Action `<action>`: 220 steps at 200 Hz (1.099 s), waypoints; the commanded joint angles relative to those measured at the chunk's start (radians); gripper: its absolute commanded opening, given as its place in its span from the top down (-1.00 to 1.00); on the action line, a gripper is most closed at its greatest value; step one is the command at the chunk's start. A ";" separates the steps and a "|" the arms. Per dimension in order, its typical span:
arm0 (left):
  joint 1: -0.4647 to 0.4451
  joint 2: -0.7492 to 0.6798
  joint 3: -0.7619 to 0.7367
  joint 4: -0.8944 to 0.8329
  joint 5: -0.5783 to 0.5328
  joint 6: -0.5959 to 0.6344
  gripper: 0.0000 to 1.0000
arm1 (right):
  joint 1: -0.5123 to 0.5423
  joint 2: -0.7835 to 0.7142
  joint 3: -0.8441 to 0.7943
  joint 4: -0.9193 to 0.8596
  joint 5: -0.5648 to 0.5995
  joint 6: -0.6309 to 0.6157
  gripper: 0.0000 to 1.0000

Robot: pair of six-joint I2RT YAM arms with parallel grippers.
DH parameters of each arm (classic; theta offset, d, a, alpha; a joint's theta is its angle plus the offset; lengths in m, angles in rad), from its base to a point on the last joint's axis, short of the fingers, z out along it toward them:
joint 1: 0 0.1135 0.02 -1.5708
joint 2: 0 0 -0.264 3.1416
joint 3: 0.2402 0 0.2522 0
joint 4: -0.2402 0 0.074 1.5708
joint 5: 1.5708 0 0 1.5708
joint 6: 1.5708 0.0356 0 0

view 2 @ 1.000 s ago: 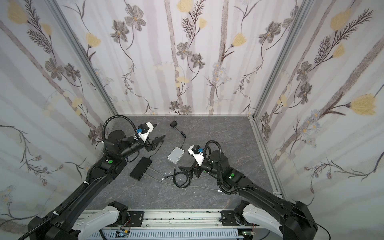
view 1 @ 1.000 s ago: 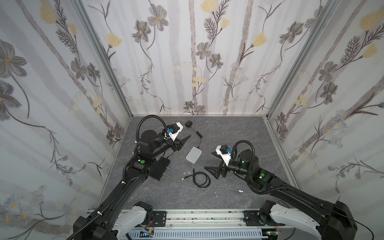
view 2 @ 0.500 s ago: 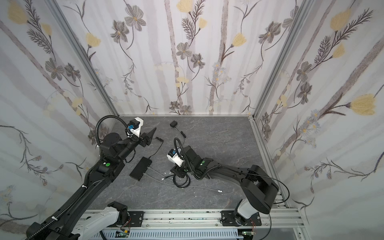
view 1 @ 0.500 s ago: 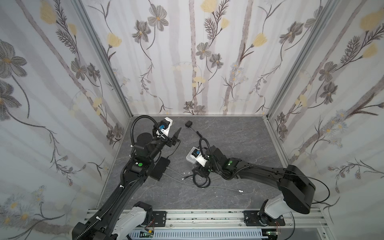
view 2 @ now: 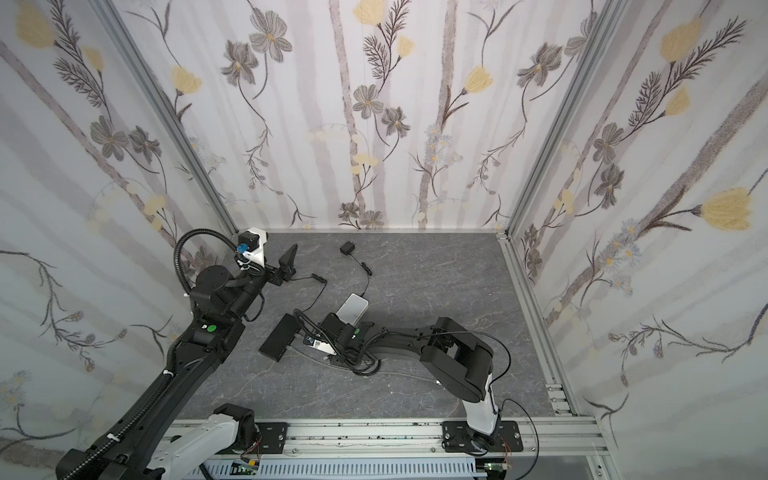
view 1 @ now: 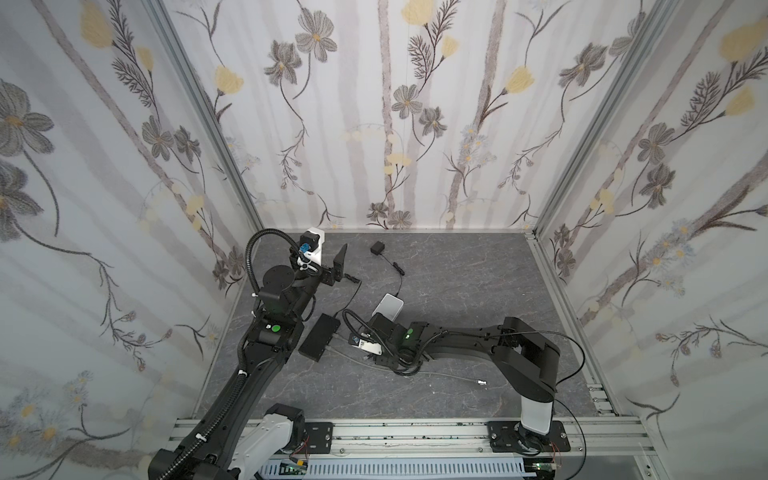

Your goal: Insert the plug into the switch port

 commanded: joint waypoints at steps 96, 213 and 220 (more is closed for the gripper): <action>0.040 0.004 -0.003 0.063 0.036 -0.063 -0.58 | 0.009 0.086 0.078 -0.041 0.017 -0.115 0.36; 0.041 -0.001 -0.005 0.065 0.036 -0.058 -0.58 | 0.021 0.110 0.091 -0.007 0.018 -0.141 0.93; 0.041 -0.001 -0.005 0.067 0.035 -0.057 -0.58 | 0.021 0.106 0.085 -0.003 0.026 -0.145 0.95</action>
